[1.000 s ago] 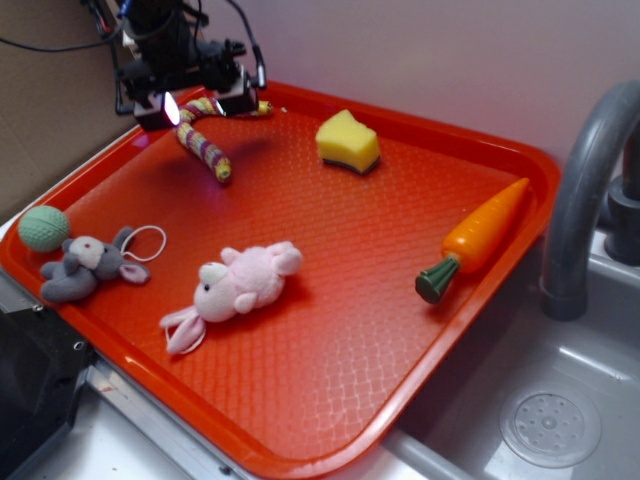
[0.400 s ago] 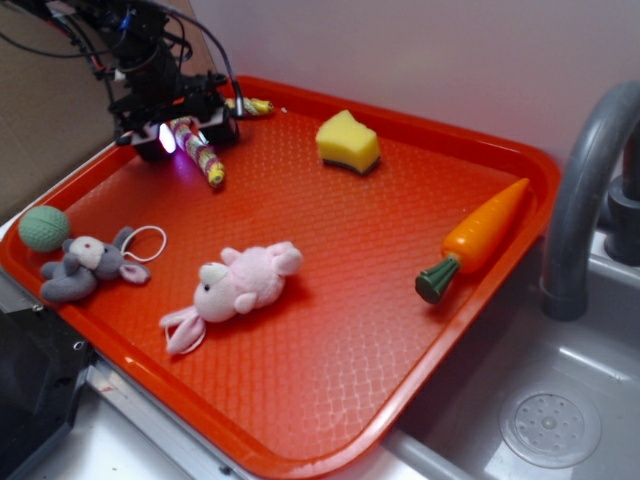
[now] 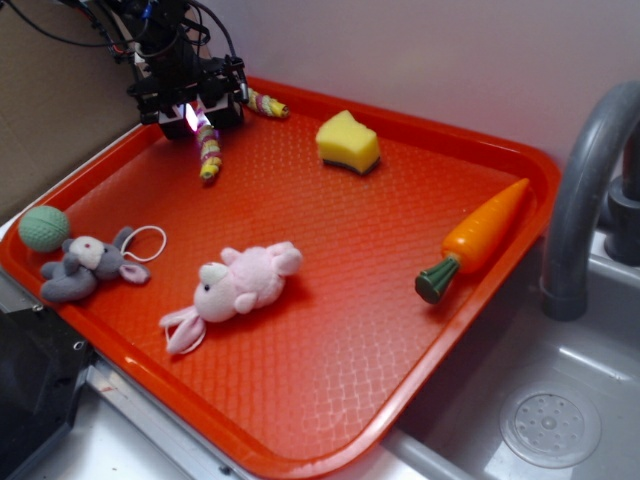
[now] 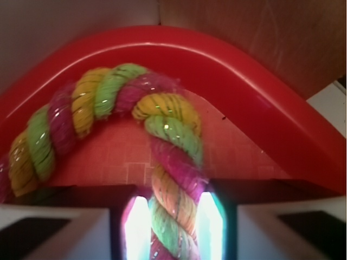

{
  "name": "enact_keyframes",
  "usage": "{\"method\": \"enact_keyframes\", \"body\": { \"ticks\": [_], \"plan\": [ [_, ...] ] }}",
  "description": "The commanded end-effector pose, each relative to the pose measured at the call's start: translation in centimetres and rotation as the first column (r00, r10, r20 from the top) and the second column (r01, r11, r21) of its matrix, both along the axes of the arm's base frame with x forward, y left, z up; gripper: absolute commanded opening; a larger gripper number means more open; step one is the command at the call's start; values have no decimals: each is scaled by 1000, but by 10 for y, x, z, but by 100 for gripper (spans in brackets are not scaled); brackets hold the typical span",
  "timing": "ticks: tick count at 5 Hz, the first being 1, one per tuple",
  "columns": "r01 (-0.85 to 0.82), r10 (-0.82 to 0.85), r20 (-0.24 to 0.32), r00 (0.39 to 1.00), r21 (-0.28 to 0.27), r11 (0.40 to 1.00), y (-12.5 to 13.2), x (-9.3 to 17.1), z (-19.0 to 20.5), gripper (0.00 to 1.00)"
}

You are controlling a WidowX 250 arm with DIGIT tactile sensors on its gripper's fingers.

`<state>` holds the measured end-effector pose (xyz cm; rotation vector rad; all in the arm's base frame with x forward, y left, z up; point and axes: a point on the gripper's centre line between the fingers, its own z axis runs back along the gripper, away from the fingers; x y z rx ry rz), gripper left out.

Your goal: Grab the multicolored rope.

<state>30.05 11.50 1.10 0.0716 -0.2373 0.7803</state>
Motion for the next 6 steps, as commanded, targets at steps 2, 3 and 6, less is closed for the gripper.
{"method": "enact_keyframes", "body": {
  "ticks": [2,3,6],
  "plan": [
    [447,-437,-125,891,63,892,-44,-37,93,0],
    [562,-554,-118,824,46,826,-81,-45,143,0],
    [749,-748,-97,657,-28,662,-139,-36,234,0]
  ]
}}
